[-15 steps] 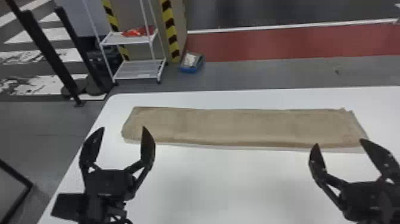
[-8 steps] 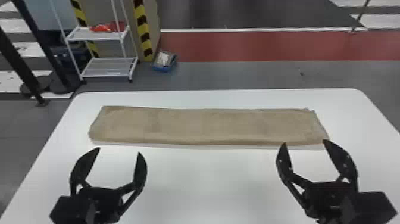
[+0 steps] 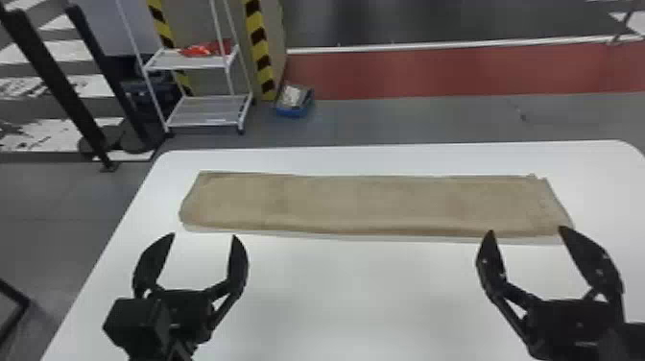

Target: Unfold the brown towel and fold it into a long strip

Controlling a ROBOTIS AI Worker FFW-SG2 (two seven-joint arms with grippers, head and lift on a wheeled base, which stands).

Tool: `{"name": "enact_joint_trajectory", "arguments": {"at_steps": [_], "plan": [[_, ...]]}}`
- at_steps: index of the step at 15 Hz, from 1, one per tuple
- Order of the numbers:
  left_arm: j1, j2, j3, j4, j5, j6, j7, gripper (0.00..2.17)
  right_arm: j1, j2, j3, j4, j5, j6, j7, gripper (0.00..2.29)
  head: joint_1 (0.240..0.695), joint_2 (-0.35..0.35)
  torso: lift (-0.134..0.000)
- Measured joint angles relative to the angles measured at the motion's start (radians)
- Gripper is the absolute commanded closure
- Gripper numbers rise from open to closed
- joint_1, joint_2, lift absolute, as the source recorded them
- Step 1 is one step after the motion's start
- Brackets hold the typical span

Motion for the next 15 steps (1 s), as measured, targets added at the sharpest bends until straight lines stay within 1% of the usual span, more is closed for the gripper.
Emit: {"name": "enact_joint_trajectory", "arguments": {"at_steps": [4, 15], "plan": [[-0.001, 0.000, 0.009, 0.003, 0.006, -0.001, -0.011, 0.06, -0.003, -0.006, -0.003, 0.007, -0.018, 0.002, 0.000, 0.15, 0.695, 0.117, -0.125], [0.007, 0.000, 0.014, 0.001, 0.006, 0.008, -0.015, 0.06, -0.007, -0.011, -0.006, 0.015, -0.033, 0.011, 0.000, 0.15, 0.695, 0.117, -0.125]]}}
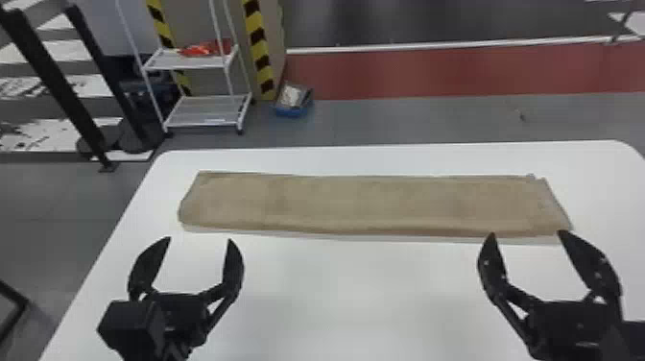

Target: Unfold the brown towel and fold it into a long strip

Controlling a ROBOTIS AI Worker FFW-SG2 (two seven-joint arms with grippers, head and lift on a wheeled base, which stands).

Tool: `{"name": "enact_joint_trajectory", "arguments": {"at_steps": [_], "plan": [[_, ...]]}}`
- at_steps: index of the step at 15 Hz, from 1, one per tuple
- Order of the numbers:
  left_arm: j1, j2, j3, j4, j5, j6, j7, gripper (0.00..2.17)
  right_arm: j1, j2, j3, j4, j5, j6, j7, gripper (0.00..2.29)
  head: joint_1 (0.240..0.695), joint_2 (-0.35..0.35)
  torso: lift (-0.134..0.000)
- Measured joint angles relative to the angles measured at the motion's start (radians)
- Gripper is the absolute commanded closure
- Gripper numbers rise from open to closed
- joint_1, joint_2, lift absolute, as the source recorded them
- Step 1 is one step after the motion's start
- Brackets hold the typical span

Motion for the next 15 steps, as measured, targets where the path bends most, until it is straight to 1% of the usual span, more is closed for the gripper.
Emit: {"name": "enact_joint_trajectory", "arguments": {"at_steps": [8, 15], "plan": [[0.002, 0.000, -0.004, -0.004, -0.004, 0.006, 0.000, 0.06, -0.004, 0.001, 0.003, 0.005, -0.004, 0.003, -0.001, 0.15, 0.695, 0.117, -0.125], [-0.009, 0.000, -0.019, -0.008, -0.012, 0.009, 0.002, 0.06, -0.004, 0.001, -0.002, 0.015, -0.006, -0.005, -0.002, 0.15, 0.695, 0.102, -0.125]]}}
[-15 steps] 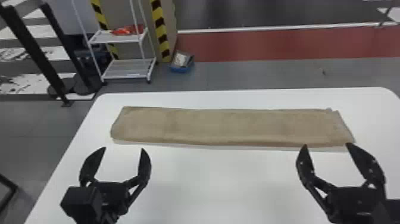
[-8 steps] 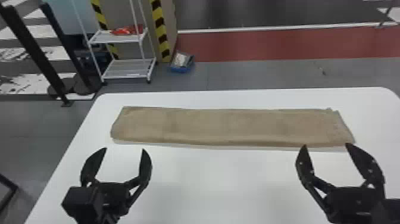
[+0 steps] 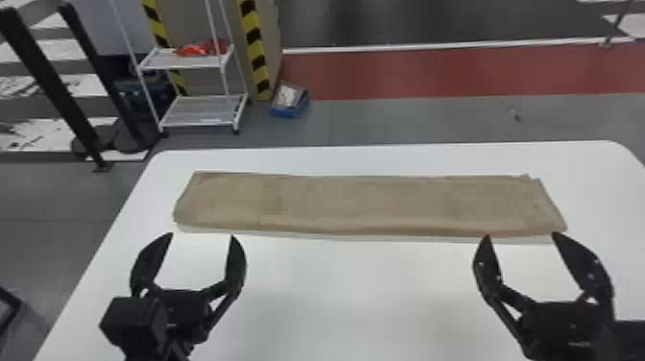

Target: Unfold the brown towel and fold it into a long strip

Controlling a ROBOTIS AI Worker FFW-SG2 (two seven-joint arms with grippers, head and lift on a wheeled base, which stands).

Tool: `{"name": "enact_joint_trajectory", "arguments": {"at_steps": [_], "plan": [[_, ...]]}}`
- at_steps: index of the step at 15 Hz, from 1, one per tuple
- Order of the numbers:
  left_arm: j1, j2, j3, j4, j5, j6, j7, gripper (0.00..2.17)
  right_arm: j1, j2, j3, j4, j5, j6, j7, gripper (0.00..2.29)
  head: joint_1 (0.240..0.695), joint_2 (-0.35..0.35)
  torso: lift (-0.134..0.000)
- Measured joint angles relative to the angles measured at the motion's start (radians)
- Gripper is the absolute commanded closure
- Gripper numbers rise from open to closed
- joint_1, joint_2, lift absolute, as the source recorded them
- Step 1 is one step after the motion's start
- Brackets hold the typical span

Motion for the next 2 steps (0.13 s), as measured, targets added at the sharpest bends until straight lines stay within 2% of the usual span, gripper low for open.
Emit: {"name": "enact_joint_trajectory", "arguments": {"at_steps": [2], "plan": [[-0.005, 0.000, -0.001, 0.002, 0.001, 0.003, 0.000, 0.06, 0.000, 0.002, -0.004, 0.000, 0.000, -0.001, -0.003, 0.15, 0.695, 0.097, -0.125]]}}
